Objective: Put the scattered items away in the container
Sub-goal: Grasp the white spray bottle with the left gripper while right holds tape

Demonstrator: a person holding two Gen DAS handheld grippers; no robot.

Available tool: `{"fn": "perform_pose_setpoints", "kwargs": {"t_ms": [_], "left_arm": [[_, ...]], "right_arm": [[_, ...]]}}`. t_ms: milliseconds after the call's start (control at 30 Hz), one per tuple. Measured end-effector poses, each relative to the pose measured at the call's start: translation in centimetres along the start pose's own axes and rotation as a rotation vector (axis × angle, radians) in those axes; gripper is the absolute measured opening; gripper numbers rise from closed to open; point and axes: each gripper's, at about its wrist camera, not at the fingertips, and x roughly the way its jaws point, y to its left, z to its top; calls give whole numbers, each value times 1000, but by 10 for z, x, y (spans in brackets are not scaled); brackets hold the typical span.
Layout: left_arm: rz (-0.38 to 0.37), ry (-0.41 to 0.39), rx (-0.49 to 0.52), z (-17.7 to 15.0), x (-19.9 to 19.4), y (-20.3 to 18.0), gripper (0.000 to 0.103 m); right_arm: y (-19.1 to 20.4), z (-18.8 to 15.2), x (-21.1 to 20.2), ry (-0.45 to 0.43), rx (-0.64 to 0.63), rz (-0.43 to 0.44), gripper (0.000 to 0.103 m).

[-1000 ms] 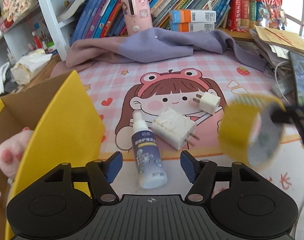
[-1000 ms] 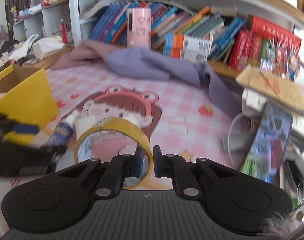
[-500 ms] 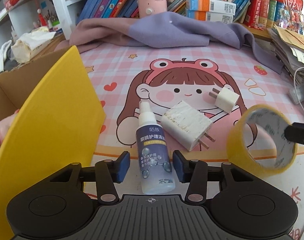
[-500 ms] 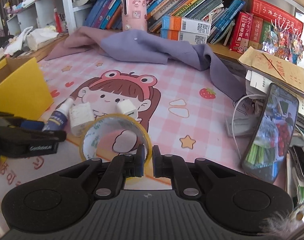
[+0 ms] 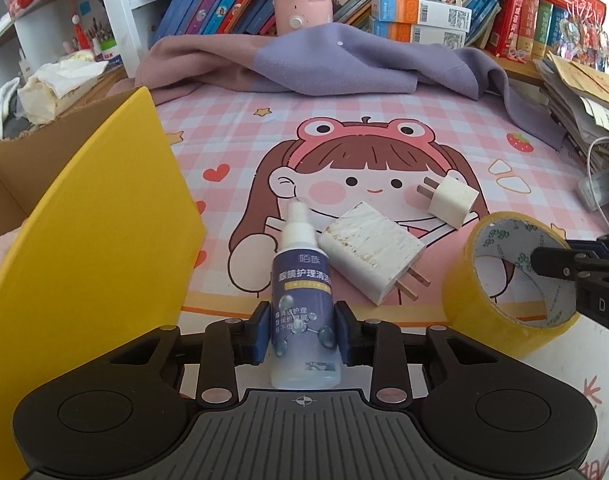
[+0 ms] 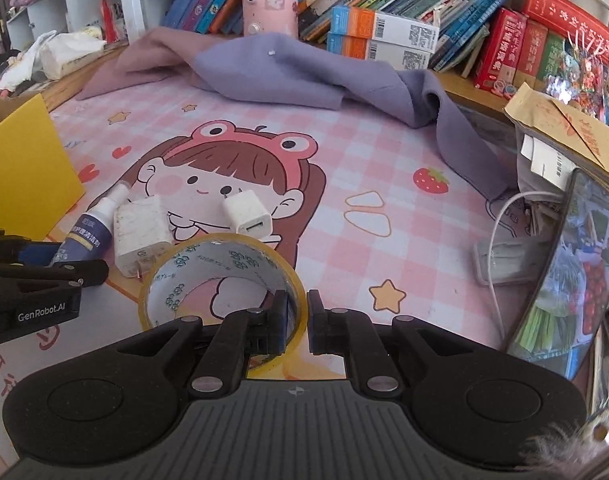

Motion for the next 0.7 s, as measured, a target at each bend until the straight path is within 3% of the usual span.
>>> {"fn": "perform_pose_setpoints", "kwargs": {"t_ms": [400, 700], "left_arm": [[-42, -66, -17, -11, -45, 8, 31], [-124, -92, -28, -29, -83, 13, 31]], "right_arm": [[6, -11, -32, -30, 32, 59, 8], [13, -32, -65, -35, 48, 85, 9]]}}
